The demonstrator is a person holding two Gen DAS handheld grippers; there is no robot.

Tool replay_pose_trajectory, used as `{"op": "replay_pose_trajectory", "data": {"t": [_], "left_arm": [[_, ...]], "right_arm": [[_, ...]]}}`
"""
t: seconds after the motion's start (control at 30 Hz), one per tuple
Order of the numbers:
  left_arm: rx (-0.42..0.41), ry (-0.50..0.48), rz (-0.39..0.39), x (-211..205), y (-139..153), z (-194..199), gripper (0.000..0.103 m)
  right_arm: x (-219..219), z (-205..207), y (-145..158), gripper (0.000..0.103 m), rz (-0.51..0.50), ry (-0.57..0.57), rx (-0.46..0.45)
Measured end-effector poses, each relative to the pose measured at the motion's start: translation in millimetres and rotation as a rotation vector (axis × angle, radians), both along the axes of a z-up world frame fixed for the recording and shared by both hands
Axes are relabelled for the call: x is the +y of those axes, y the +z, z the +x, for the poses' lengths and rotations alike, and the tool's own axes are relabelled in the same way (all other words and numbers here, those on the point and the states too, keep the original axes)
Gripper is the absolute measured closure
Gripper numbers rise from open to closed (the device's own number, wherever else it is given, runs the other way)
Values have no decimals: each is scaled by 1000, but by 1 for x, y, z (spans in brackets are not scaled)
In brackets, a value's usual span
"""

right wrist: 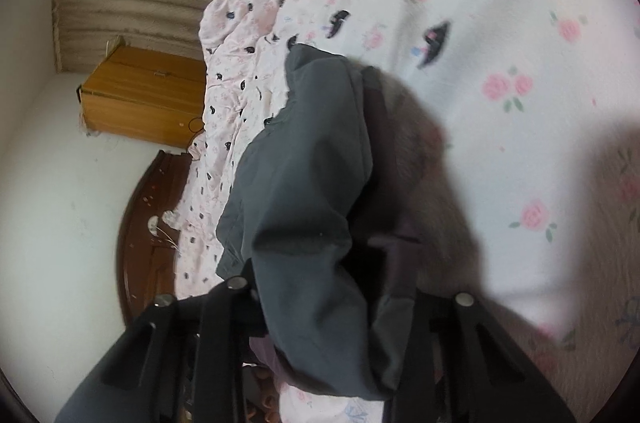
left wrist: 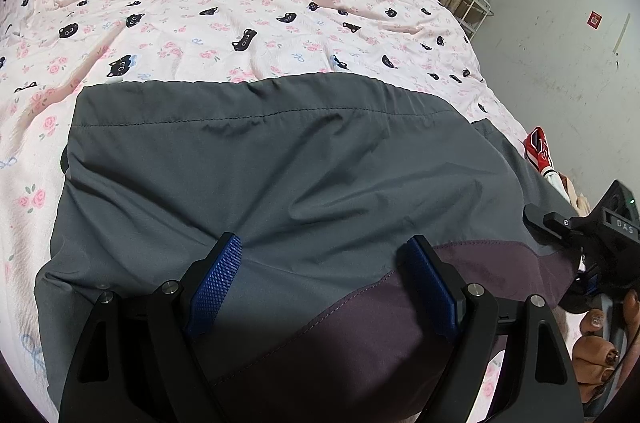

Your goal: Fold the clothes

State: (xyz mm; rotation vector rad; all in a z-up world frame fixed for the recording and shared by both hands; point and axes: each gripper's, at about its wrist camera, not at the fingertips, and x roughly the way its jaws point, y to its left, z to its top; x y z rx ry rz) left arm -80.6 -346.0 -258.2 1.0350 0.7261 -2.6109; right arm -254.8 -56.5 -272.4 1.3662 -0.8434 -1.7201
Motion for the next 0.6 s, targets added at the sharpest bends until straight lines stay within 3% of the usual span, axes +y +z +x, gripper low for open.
{"op": "replay_pose_trajectory", "data": {"t": [0.3,0.6], "left_arm": [[6,1,5,-2,2,0,22],[65,76,10,-8,36,3,22]], "right_arm": [[-20,18,47,86,139,60,207],[-13,17,45,88,170,45,214]]}}
